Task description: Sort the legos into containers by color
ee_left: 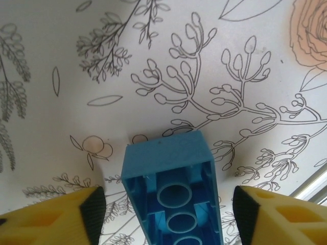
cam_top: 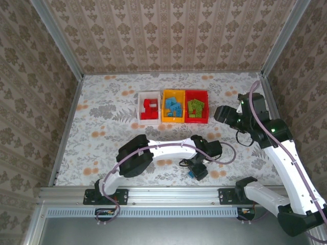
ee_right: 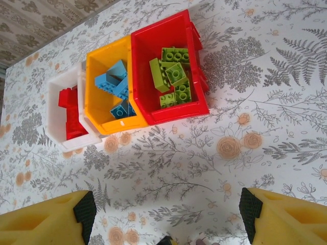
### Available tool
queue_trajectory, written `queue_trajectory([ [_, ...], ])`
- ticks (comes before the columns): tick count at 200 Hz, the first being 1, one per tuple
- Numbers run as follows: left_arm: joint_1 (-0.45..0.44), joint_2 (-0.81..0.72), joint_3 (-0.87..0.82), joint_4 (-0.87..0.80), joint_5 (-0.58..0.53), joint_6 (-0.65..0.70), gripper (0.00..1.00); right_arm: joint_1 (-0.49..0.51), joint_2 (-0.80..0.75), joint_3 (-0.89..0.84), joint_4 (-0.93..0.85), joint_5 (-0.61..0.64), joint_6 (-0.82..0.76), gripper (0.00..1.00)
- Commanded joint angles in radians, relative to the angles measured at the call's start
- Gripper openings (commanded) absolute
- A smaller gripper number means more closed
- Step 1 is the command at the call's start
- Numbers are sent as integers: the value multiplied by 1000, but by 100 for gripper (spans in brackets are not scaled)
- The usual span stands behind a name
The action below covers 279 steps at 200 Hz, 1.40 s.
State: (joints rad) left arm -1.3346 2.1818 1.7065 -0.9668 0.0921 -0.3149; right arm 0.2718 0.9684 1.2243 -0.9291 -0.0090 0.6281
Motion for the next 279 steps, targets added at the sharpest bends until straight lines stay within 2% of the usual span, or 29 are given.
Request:
queue_trajectory([
  [1,6,30,27,-35,17,2,59,-6,-11,-18,-30,-21,14,77],
  [42,8,23,20,-18,-19,4,45,-6,-14,-24,-27,-28,21,76],
  [79,68,-71,8,-10,-91,-24,42,-7,5,-7,-22,-42,-5,76],
  [105,168,-149,43,-32,-121,-27,41,-9,27,-4,33,-114,-33,76],
  [133,314,-203,68,-36,-116,-33,41,-9,28,-64,257,-298,-17,77],
  [152,413,-214,89,-21,-106,-41,41,-10,67,-82,328,-339,22,77],
  [172,494,-187,154,-7,-113,-44,40,-9,125,-77,360,-356,40,77],
  [200,562,-96,273,-8,-132,-29,40,-9,184,-53,366,-358,40,76],
  [246,617,69,433,1,-89,-49,40,-8,244,-36,366,-365,39,76],
  [279,631,136,474,30,-43,-75,43,-9,257,-42,364,-372,29,76],
])
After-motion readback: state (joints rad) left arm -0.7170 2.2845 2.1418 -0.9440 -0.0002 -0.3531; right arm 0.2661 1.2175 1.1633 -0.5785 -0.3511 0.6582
